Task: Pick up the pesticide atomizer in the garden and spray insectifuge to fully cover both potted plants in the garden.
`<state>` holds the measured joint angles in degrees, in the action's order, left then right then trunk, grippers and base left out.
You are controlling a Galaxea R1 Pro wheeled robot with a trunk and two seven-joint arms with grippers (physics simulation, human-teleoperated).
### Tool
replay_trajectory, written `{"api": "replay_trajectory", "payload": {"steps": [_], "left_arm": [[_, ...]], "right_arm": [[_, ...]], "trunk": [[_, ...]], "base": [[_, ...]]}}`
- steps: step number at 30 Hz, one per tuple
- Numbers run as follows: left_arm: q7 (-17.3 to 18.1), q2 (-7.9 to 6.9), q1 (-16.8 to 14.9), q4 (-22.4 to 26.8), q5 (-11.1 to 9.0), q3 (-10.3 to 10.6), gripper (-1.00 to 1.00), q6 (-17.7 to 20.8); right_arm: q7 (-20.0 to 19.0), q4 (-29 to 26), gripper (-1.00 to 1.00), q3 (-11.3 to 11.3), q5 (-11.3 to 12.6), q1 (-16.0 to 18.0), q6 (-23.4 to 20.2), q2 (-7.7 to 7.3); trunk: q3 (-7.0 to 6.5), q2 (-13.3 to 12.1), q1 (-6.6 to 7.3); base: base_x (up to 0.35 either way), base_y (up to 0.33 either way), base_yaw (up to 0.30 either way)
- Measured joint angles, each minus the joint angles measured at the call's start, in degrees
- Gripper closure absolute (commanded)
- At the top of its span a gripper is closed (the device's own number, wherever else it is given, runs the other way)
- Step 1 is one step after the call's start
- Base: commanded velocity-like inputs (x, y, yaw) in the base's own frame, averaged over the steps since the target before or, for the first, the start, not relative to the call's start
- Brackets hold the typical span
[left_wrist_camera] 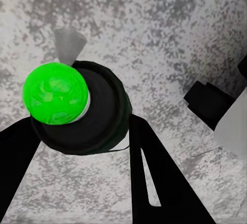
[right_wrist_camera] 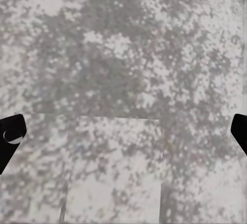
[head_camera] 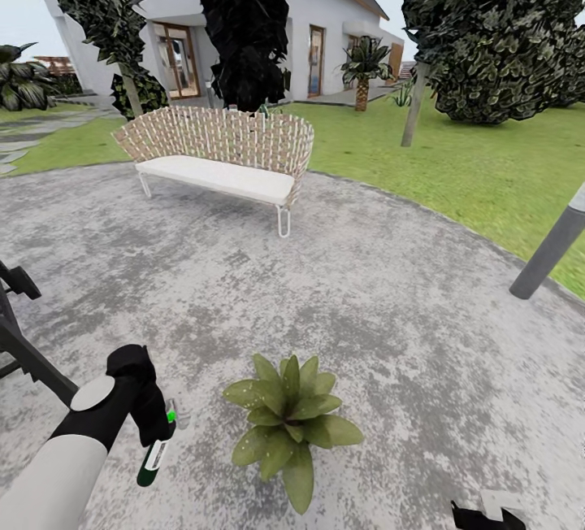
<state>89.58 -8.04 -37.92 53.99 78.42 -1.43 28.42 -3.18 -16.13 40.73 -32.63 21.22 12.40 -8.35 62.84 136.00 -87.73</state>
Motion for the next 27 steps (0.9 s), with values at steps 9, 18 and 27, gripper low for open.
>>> {"api": "replay_trajectory", "payload": {"steps": [9,18,27], "left_arm": [[0.0,0.19,0.1,0.0,0.0,0.0,1.0,0.0],[0.0,0.27,0.2,0.0,0.0,-0.1,1.0,0.1],[0.0,0.32,0.2,0.0,0.0,-0.1,1.0,0.2]], "right_arm": [[-0.1,0.0,-1.0,-0.1,0.0,0.0,0.0,0.37],[-0.1,0.1,-1.0,-0.1,0.0,0.0,0.0,0.43],[-0.1,0.0,-1.0,-0.1,0.0,0.0,0.0,0.42]], "trunk": [[0.0,0.0,-0.02],[0.0,0.0,0.0],[0.0,0.0,-0.01]], "base": [[-0.089,-0.243,0.043],[-0.094,-0.251,0.265],[-0.02,-0.274,0.134]]}}
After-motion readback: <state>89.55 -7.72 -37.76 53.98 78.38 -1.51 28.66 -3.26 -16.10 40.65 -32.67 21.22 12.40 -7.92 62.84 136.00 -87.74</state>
